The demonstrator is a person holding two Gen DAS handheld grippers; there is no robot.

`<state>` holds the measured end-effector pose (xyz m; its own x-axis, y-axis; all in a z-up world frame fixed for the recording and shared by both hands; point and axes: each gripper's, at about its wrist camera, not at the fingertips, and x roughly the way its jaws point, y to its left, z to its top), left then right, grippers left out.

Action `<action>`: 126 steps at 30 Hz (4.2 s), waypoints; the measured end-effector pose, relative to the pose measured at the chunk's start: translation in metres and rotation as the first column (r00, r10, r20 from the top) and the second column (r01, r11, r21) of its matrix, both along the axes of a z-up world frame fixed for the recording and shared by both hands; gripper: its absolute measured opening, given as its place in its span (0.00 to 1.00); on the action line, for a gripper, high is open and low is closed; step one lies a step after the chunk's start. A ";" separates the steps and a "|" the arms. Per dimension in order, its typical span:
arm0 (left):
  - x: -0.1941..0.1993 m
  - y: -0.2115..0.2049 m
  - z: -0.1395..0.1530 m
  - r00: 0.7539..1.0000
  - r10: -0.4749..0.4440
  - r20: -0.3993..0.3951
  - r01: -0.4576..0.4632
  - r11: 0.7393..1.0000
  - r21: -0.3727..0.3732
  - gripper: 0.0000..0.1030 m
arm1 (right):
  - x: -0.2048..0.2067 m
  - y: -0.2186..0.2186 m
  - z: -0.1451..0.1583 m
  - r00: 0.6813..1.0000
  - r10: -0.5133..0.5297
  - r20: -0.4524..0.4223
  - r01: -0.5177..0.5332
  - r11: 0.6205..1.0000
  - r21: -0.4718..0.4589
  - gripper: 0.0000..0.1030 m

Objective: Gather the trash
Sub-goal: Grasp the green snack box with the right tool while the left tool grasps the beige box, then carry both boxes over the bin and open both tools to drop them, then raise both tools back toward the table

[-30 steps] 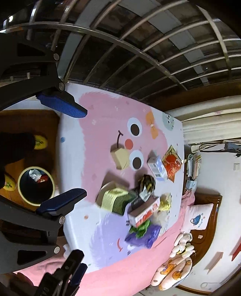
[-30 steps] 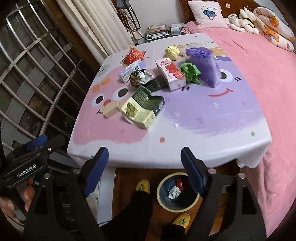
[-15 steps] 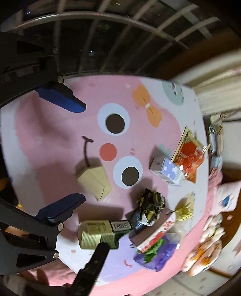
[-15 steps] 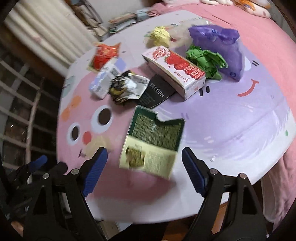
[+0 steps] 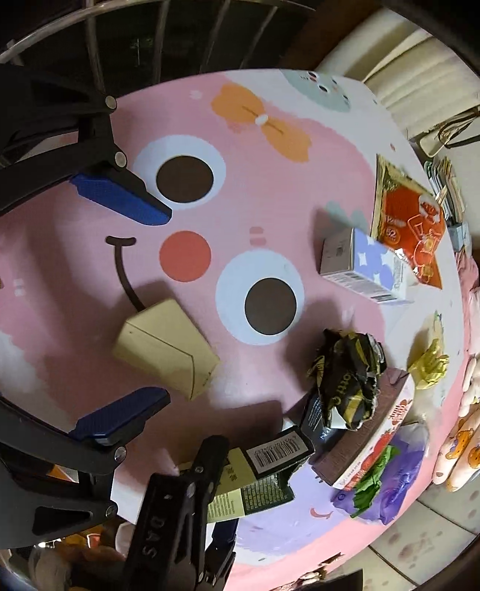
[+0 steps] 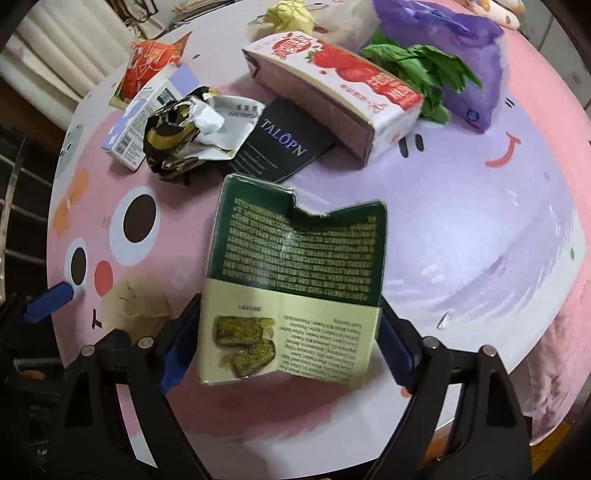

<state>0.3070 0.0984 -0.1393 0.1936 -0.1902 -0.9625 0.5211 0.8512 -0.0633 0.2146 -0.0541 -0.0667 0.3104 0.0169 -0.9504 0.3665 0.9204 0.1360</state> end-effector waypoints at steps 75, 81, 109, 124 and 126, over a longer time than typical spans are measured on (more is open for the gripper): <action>-0.330 -0.202 -0.218 0.948 0.293 -0.125 -0.289 0.956 0.052 0.47 | -0.311 -0.168 -0.250 0.949 0.294 -0.114 -0.264 0.939 0.222 0.66; -0.316 -0.204 -0.299 0.952 0.275 -0.132 -0.272 0.961 0.044 0.49 | -0.302 -0.162 -0.335 0.954 0.271 -0.126 -0.246 0.951 0.189 0.71; -0.326 -0.119 -0.130 0.936 0.342 0.077 -0.337 0.939 -0.070 0.89 | -0.307 -0.120 -0.195 0.964 0.265 0.013 -0.265 0.958 0.106 0.76; -0.355 -0.079 0.087 0.922 0.304 0.238 -0.261 0.945 -0.197 0.89 | -0.331 -0.091 0.035 0.944 0.272 0.186 -0.281 0.959 0.028 0.76; -0.355 -0.074 0.112 0.915 0.303 0.267 -0.254 0.946 -0.203 0.89 | -0.332 -0.089 0.056 0.940 0.269 0.207 -0.278 0.961 0.014 0.76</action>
<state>-0.0477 0.0248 -0.0276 0.5276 -0.2344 -0.8165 0.2801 0.9554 -0.0932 -0.1174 -0.1428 -0.0103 0.4731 0.1669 -0.8651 0.0623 0.9731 0.2218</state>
